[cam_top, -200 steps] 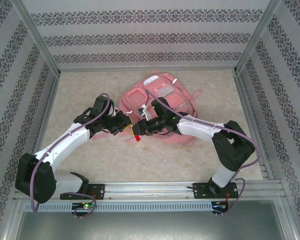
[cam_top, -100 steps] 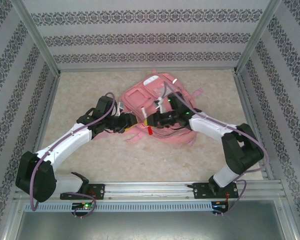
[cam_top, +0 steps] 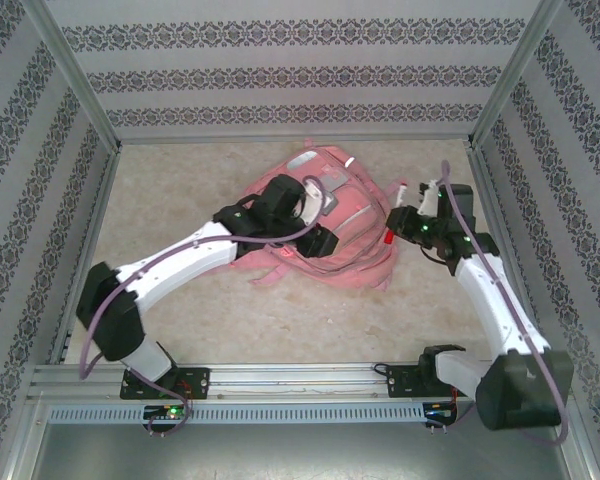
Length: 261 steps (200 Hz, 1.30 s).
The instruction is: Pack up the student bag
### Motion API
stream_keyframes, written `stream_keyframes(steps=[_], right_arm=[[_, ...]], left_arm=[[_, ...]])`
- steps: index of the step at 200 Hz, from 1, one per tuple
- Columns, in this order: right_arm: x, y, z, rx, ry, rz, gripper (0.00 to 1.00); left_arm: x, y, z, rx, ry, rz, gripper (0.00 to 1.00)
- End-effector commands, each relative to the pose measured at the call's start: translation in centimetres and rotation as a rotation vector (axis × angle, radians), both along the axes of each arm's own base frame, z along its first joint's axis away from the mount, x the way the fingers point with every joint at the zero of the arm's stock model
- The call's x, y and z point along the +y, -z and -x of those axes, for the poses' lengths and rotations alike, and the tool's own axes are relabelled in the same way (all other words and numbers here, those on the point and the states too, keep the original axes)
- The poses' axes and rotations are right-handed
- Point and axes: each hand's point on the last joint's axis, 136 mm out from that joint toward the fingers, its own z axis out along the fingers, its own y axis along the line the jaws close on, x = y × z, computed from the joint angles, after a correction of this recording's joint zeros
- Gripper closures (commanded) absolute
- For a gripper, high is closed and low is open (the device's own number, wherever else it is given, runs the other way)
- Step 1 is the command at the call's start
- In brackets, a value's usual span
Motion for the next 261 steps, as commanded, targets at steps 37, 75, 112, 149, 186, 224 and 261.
stream_keyframes(steps=[37,75,112,149,186,224,261], right_arm=[[-5.2,1.1,2.7,-0.028,0.213,0.118,0.85],[-4.8,1.9,3.1,-0.015,0.215,0.078,0.86],[-4.0,2.2,3.0,-0.004,0.210,0.003,0.86],[-3.7,2.3,2.9,0.004,0.201,-0.014,0.86],[-3.5,2.5,2.9,0.007,0.196,-0.031,0.87],[-2.5,3.2,2.8,0.038,0.179,-0.102,0.87],[-0.8,2.6,2.5,0.080,0.131,-0.228,0.87]], left_arm=[[-1.7,7.7,-3.7,-0.179,0.143,-0.315,0.42],[-2.1,9.1,-6.6,-0.199,0.033,-0.364,0.36],[-3.5,11.0,-6.5,-0.133,0.087,-0.363,0.37],[-6.0,10.6,-4.1,-0.069,0.202,-0.263,0.31],[-5.2,11.5,-6.6,-0.107,0.054,-0.324,0.39],[-0.9,10.6,-11.3,-0.168,-0.245,-0.520,0.74],[-2.3,8.7,-10.7,-0.088,-0.158,-0.418,1.00]])
